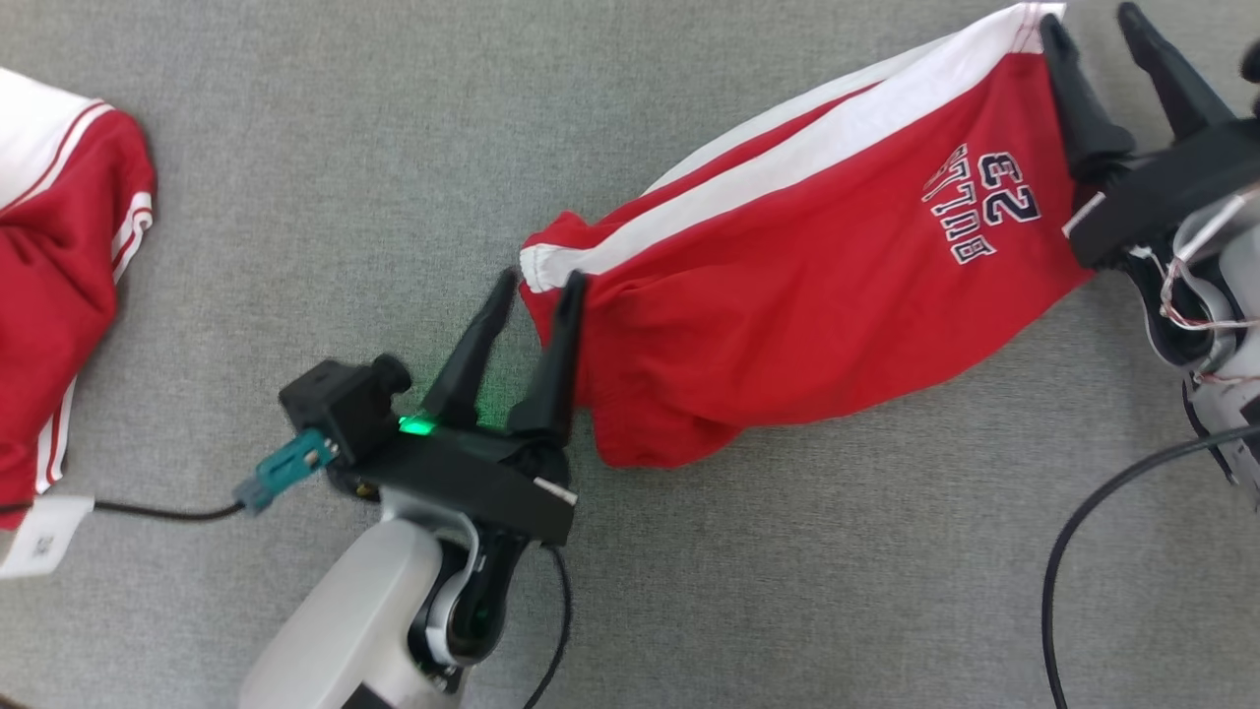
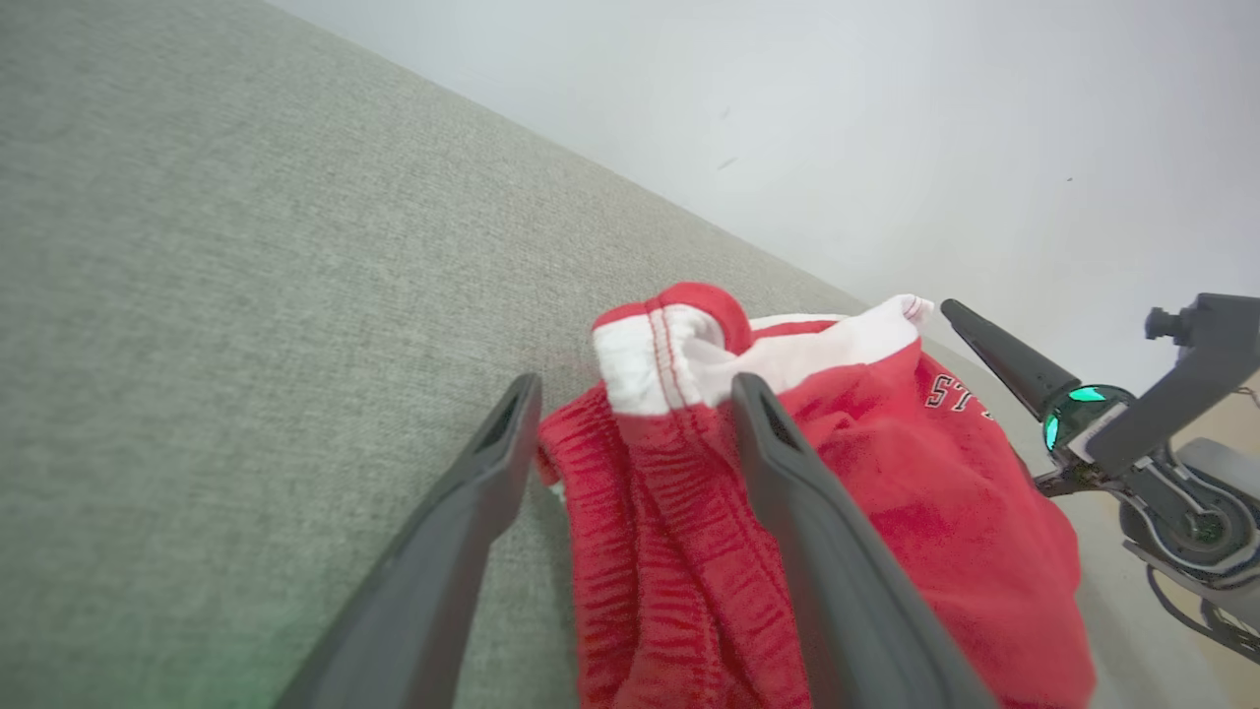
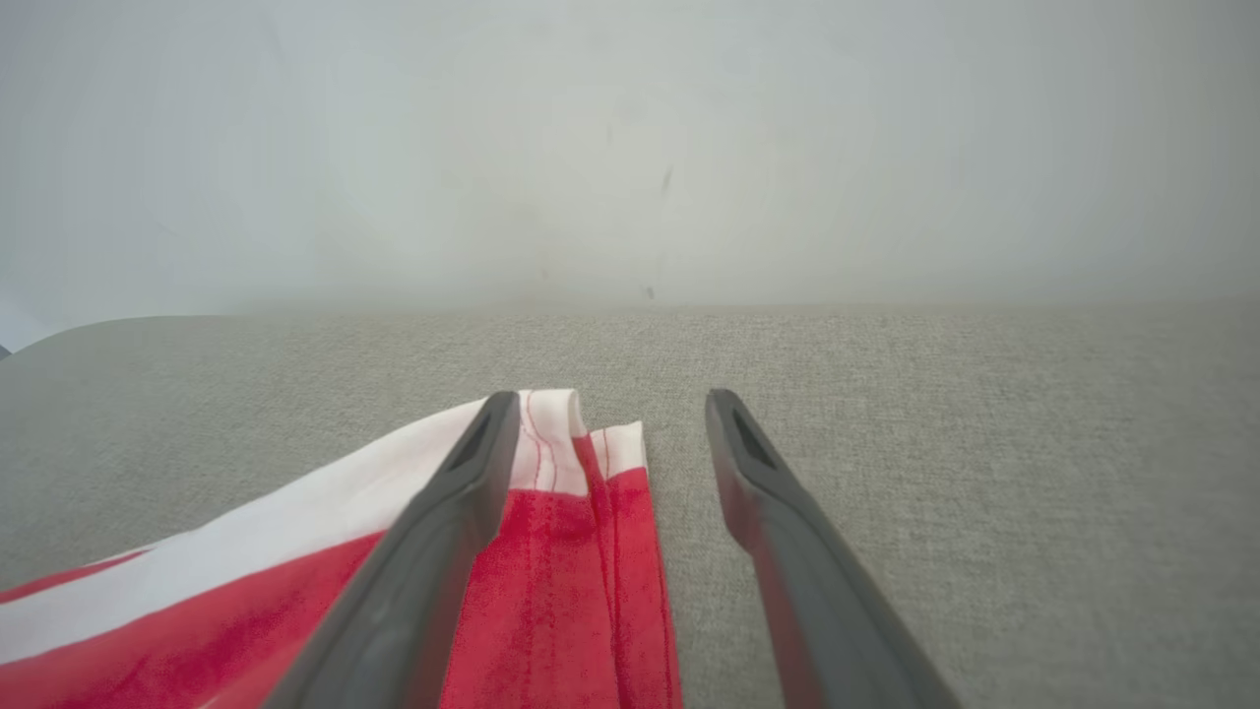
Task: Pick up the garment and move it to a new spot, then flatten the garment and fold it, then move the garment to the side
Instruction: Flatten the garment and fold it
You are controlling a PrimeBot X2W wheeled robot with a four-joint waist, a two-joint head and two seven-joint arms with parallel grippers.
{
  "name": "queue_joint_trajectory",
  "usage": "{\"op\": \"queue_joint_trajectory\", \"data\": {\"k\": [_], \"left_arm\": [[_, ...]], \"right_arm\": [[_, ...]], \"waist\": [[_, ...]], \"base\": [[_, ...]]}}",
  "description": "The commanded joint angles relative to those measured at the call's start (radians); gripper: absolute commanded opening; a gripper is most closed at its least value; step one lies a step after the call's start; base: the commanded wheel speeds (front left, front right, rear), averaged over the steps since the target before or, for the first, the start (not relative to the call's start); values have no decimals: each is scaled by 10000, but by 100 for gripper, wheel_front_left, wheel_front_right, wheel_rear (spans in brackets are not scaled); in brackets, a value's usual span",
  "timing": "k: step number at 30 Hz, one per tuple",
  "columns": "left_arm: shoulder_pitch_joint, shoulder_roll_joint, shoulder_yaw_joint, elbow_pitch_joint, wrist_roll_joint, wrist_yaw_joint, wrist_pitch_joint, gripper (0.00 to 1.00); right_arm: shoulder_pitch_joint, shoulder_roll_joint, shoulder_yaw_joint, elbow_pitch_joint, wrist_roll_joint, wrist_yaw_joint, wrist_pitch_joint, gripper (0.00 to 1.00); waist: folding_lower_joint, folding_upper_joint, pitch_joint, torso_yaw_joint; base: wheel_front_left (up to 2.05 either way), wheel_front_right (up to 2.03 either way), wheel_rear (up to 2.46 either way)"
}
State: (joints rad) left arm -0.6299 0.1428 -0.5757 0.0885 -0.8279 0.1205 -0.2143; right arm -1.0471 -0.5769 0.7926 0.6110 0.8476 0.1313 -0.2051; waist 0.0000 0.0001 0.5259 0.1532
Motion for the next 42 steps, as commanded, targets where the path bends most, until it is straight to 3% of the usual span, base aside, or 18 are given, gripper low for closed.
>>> {"op": "queue_joint_trajectory", "data": {"k": [1,9,16,20,33,42], "left_arm": [[298,167,39,-19,144,176,-103,100],[1044,748,760,-1191,1620,1471,-451,100],[1568,939,1412,-1750,3055,2108,-502,100],[1873,916,1733,-1793,3567,2173,-504,100],[3026,997,2272,-1196,5406,1781,-508,100],[3669,833,2328,-868,5653,1751,-509,100]], "right_arm": [[263,-38,-96,72,97,-10,-171,100],[1775,485,-2427,-1003,-1142,-10,-607,100],[4064,1336,-4215,-2770,-2853,-10,-613,100],[4958,1694,-4625,-3360,-3395,-10,-615,100],[7511,2537,-5537,-4723,-4918,-10,-464,100],[8287,2793,-5770,-5384,-5322,-10,-3,100]], "waist": [[0,-1,-155,-112],[0,-1,-715,-547],[0,-1,-1235,-882],[0,-1,-1483,-1018],[0,-1,-2435,-1412],[0,-1,-2883,-1410]], "base": [[0,0,0],[0,0,0],[0,0,0],[0,0,0],[0,0,0],[0,0,0]]}}
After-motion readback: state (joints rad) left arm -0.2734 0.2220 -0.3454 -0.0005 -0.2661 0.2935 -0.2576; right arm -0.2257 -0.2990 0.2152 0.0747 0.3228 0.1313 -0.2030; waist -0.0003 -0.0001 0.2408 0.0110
